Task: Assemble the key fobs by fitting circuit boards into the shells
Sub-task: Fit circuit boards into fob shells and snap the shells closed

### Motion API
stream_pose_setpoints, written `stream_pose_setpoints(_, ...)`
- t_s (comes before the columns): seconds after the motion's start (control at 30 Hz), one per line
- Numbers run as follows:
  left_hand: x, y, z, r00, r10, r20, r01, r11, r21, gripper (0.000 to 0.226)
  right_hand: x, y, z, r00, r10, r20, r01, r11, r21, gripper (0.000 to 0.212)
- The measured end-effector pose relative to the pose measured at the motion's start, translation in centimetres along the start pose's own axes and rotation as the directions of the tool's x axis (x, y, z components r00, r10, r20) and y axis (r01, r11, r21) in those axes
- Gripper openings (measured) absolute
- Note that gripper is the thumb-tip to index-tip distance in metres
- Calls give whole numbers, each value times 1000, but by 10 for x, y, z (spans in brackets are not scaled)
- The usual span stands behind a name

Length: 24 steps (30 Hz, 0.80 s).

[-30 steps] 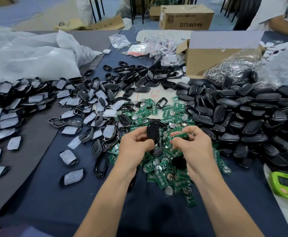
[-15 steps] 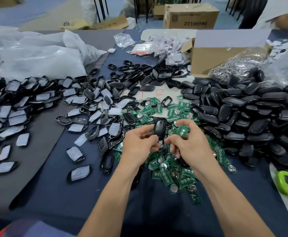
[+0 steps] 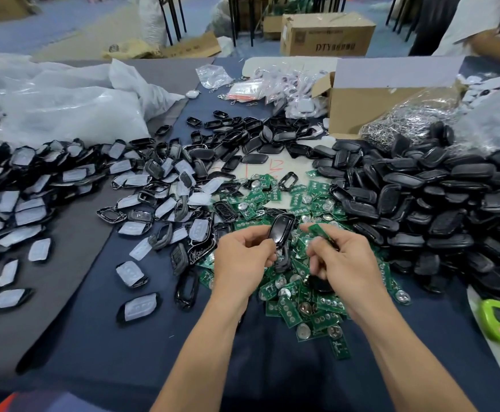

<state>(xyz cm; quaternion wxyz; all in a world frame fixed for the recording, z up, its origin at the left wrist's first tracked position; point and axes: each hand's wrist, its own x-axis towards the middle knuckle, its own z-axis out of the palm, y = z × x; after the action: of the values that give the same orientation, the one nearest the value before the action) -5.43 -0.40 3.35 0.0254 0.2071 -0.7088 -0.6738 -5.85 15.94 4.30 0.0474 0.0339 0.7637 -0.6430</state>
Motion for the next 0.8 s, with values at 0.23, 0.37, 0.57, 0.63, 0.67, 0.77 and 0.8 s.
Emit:
stream_pose_setpoints(0.23, -3, 6, 3, 999, 35, -5, -35, 997, 64, 38, -3, 1, 11, 998, -27, -65, 27, 1000, 9, 21)
stream_pose_setpoints(0.37, -4, 10, 1, 999, 45, 5, -45, 997, 62, 49, 1, -2, 6, 981, -100, -167, 88, 993, -78, 18)
stream_pose_setpoints(0.57, -5, 13, 2, 999, -26, 19, 27, 999, -29, 28, 7, -13, 2, 968, -218, -122, 198, 967, -162, 29)
stream_pose_setpoints(0.63, -5, 13, 1, 998, -48, 31, 50, 995, -84, 20, 9, -18, 2, 964, -240, -114, 213, 955, -206, 27)
stream_pose_setpoints(0.67, -6, 14, 1, 998, -54, 36, 58, 993, -107, 19, 10, -20, 2, 964, -240, -115, 211, 952, -220, 27)
stream_pose_setpoints(0.77, -6, 15, -1, 997, -59, 55, 66, 989, -135, 18, 12, -24, 3, 963, -238, -128, 208, 955, -212, 27)
stream_pose_setpoints(0.8, -7, 15, -2, 997, -54, 62, 62, 989, -133, 19, 13, -24, 3, 963, -239, -127, 212, 957, -199, 25)
